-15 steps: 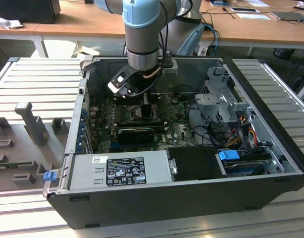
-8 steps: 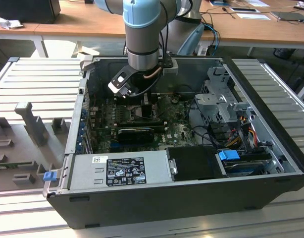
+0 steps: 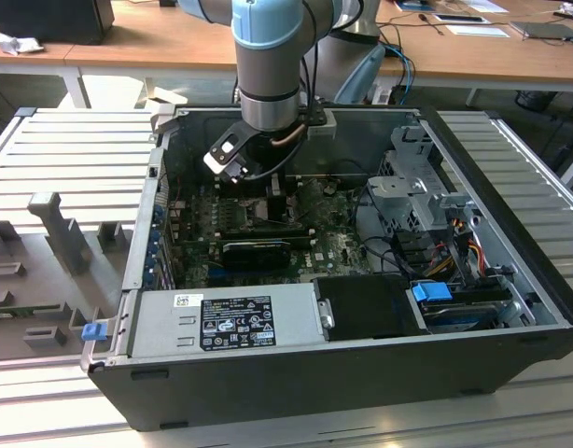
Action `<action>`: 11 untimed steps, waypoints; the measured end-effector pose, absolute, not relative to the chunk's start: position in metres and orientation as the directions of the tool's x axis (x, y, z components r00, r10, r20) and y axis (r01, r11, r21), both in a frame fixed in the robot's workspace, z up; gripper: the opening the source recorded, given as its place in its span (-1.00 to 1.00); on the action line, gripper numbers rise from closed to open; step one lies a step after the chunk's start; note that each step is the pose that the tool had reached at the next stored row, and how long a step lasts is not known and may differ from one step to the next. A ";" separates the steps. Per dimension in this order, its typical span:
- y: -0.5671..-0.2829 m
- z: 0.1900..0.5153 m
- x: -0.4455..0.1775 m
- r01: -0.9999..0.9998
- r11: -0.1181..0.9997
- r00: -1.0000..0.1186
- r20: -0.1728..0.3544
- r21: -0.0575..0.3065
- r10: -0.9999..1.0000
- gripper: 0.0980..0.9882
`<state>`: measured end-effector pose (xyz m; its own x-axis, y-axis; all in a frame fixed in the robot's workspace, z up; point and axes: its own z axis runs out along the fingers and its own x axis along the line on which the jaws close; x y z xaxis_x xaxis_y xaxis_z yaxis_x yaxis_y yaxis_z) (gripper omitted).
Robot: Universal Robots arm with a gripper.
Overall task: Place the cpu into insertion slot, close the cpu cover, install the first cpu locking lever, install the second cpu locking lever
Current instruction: 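Place the cpu into insertion slot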
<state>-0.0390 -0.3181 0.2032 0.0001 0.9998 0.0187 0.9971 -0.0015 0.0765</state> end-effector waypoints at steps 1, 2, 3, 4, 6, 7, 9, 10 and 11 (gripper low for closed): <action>-0.318 0.203 -0.039 0.997 0.004 -0.005 0.019 0.076 1.000 -0.03; -0.318 0.203 -0.039 0.997 0.015 -0.016 0.019 0.076 1.000 -0.03; -0.318 0.203 -0.039 0.997 0.024 -0.026 0.019 0.076 0.999 -0.03; -0.318 0.202 -0.039 0.997 0.032 -0.033 0.018 0.076 0.999 -0.03; -0.318 0.201 -0.040 0.997 0.028 -0.030 0.018 0.076 0.999 -0.03; -0.318 0.200 -0.041 0.997 0.020 -0.021 0.018 0.076 1.000 -0.03; -0.318 0.199 -0.041 0.997 0.013 -0.014 0.018 0.076 1.000 -0.03; -0.318 0.199 -0.041 0.997 0.013 -0.014 0.018 0.076 1.000 -0.03; -0.318 0.199 -0.041 0.997 0.013 -0.014 0.018 0.076 1.000 -0.03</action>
<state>-0.0411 -0.3183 0.1992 -0.0140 0.9997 0.0183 0.9970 0.0125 0.0762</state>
